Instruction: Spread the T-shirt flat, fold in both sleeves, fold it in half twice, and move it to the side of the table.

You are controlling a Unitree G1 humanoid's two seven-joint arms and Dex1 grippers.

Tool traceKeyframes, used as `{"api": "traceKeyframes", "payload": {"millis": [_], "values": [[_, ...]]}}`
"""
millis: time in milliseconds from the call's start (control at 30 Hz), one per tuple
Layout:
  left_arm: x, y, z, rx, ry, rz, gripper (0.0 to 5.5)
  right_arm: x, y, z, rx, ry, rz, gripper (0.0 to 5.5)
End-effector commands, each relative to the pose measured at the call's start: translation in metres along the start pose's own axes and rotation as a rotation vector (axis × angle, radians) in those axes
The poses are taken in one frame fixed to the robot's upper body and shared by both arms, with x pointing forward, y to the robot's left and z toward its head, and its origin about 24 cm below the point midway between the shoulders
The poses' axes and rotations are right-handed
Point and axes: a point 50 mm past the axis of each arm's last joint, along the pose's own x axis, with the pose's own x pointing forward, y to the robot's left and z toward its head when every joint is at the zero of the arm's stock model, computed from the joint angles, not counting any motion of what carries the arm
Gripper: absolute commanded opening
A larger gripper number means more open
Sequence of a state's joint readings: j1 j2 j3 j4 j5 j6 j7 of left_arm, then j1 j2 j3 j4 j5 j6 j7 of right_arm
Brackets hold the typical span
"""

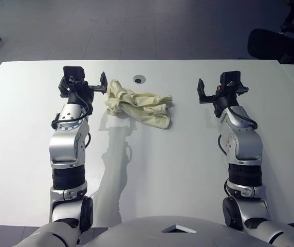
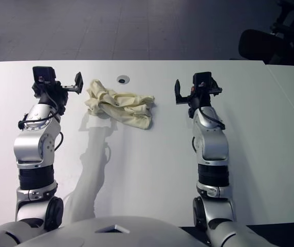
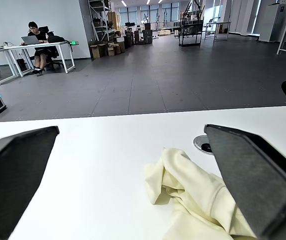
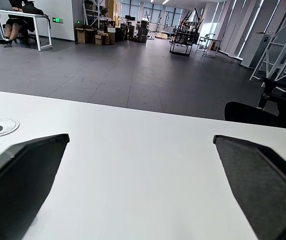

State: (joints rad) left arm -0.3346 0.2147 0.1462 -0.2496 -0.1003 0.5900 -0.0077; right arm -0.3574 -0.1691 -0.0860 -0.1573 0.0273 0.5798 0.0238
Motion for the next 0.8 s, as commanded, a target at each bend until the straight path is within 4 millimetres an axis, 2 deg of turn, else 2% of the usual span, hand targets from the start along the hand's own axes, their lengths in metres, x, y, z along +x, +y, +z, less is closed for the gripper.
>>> {"api": "traceKeyframes", "payload": {"millis": [33,800], "values": [[0.0014,0.0013,0.0036,0.012,-0.014,0.009,5.4,0.0013,-0.0013,0.005,0.003,-0.016,-0.011,5.36],[0.0004,-0.002,0.0031,0.024,-0.007,-0.013,5.4,-0.0022,-0.0019,0.0019,-0.002,-0.003,-0.011,5.36]]}}
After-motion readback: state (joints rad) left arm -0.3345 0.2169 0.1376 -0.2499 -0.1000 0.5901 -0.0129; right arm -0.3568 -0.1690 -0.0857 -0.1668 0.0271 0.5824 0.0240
